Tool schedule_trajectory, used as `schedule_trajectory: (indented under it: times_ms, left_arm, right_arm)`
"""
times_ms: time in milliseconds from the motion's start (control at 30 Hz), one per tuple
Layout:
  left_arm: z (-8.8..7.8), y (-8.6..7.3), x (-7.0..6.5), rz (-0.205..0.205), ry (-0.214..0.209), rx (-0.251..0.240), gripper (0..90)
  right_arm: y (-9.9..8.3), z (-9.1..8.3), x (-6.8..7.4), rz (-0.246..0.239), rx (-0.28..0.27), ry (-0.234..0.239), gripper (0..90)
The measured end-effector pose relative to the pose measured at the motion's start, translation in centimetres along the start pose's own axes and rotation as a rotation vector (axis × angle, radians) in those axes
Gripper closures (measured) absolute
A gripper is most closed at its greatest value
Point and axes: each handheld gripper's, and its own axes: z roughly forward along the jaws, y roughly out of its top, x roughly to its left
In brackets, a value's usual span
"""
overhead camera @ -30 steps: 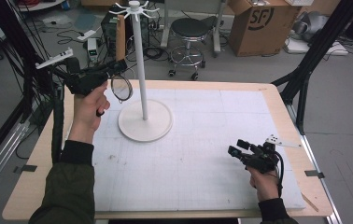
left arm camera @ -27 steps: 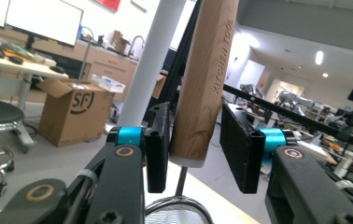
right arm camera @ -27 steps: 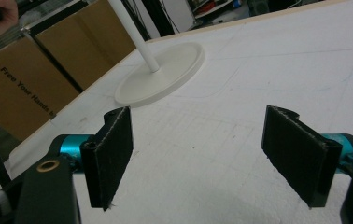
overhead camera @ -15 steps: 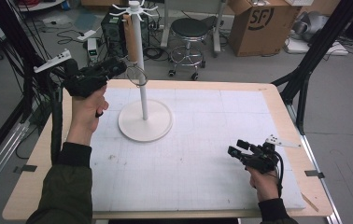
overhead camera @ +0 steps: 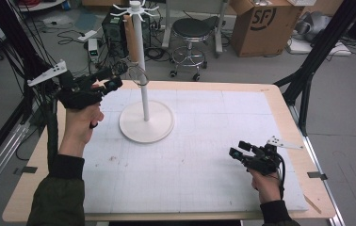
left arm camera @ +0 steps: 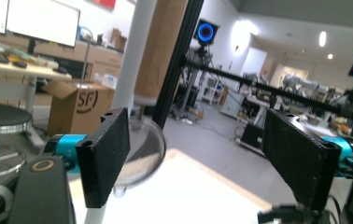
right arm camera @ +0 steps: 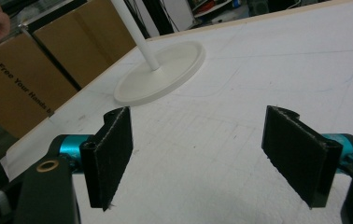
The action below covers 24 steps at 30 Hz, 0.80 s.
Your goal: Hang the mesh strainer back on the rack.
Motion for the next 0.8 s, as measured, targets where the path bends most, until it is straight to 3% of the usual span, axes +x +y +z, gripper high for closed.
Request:
schedule_trajectory:
  times_ms: [133, 400, 500, 800]
  left_arm:
    - [-0.6, -1.3, -0.1, -0.02, 0.002, -0.001, 21.8]
    - [-2.4, -3.2, -1.1, -0.002, 0.023, -0.009, 21.2]
    - [-2.8, -3.7, -1.5, -0.01, 0.012, -0.009, 21.0]
    - [-2.8, -5.7, -1.7, -0.03, 0.007, 0.022, 20.8]
  right_arm:
    - [0.0, -0.1, 0.1, -0.004, -0.004, -0.004, 23.9]
    - [0.0, -0.1, 0.3, -0.009, -0.002, -0.013, 23.9]
    - [0.0, -0.1, 0.2, -0.01, 0.004, -0.014, 23.8]
    - [0.0, -0.1, 0.3, -0.008, 0.004, -0.012, 23.7]
